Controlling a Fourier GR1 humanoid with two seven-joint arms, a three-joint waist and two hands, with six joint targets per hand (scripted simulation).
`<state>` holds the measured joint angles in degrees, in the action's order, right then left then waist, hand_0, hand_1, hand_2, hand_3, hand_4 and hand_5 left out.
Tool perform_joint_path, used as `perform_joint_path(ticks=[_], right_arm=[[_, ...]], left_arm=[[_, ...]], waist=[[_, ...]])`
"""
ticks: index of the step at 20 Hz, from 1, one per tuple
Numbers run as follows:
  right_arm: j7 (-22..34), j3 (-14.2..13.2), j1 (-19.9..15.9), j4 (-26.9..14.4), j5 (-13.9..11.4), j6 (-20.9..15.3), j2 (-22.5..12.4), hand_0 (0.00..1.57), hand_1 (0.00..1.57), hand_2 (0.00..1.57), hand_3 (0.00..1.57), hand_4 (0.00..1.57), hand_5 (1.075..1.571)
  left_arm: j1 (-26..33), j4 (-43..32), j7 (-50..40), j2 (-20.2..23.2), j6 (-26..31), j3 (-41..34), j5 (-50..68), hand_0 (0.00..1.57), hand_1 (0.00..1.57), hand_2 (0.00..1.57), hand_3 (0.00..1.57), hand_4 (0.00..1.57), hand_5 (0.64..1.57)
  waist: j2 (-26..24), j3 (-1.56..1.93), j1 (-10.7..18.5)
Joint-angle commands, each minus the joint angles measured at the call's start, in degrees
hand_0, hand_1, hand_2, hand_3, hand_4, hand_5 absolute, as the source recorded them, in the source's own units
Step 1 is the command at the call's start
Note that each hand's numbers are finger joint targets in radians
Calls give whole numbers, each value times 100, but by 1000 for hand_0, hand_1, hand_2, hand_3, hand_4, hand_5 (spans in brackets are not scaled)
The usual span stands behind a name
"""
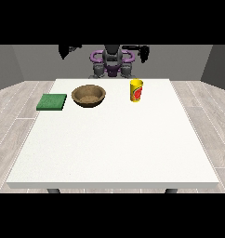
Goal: Pick the cup and pour the ball into the bowl, then pick the bowl and place it on the pad
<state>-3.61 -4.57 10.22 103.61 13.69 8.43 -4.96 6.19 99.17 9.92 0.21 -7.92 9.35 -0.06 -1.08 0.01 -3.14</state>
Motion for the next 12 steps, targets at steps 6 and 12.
perform_joint_path(ticks=[6,12], right_arm=[[-812,-431,-199,-1017,50,744,-346,0,0,0,0,283,1571],[-1478,-1042,-668,-1767,308,1248,-780,0,0,0,0,227,1571]], left_arm=[[-836,-1366,815,-11,-277,-232,-337,0,0,0,0,0,1494],[-1604,-2348,1508,214,-311,-911,-138,0,0,0,0,0,1473]], waist=[[278,0,-64],[724,1,-138]])
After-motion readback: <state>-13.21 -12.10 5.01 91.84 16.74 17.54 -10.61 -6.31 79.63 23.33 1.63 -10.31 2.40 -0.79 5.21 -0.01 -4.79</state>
